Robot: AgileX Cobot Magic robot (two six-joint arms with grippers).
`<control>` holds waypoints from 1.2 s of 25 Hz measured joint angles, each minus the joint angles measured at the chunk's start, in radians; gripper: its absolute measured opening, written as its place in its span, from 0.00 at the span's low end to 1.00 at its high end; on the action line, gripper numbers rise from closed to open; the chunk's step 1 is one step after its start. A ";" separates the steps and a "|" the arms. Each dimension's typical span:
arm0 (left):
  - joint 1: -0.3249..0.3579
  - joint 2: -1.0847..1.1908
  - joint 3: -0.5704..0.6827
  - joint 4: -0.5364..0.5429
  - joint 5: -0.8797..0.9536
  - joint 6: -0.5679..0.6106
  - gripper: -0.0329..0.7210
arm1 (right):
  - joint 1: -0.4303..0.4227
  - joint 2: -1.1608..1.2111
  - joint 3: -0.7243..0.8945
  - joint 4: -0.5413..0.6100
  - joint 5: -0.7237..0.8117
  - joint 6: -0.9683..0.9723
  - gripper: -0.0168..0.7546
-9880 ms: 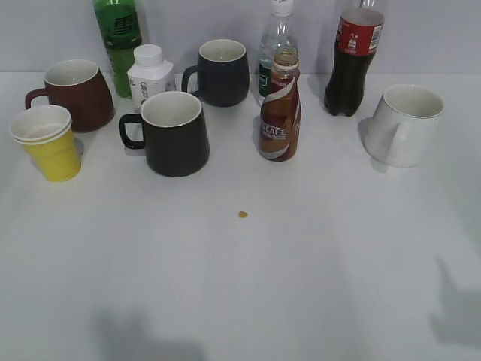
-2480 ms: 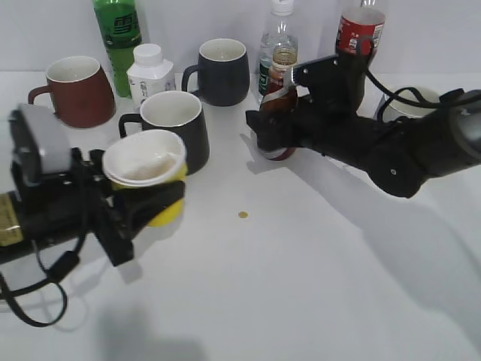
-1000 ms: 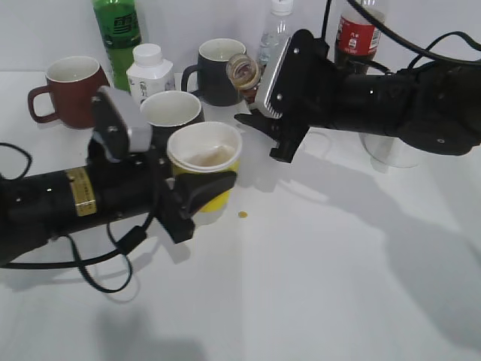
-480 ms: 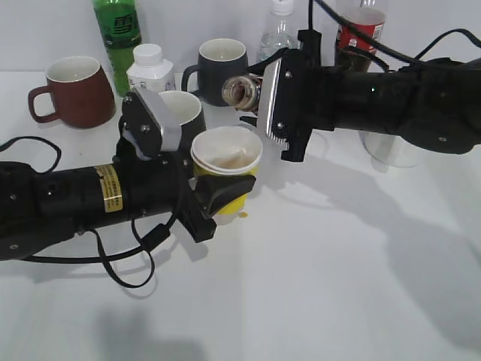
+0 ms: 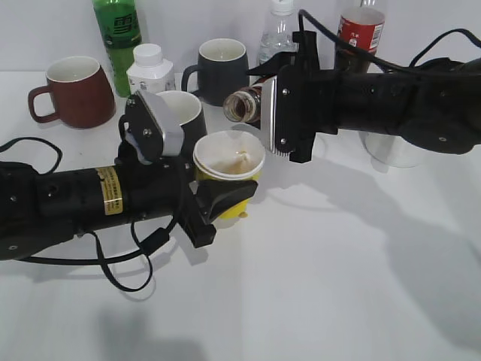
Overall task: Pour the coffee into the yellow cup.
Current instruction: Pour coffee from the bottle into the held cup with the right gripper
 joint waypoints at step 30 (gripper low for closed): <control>0.000 0.000 0.000 0.012 0.000 0.000 0.56 | 0.000 0.000 0.000 0.090 0.005 -0.318 0.67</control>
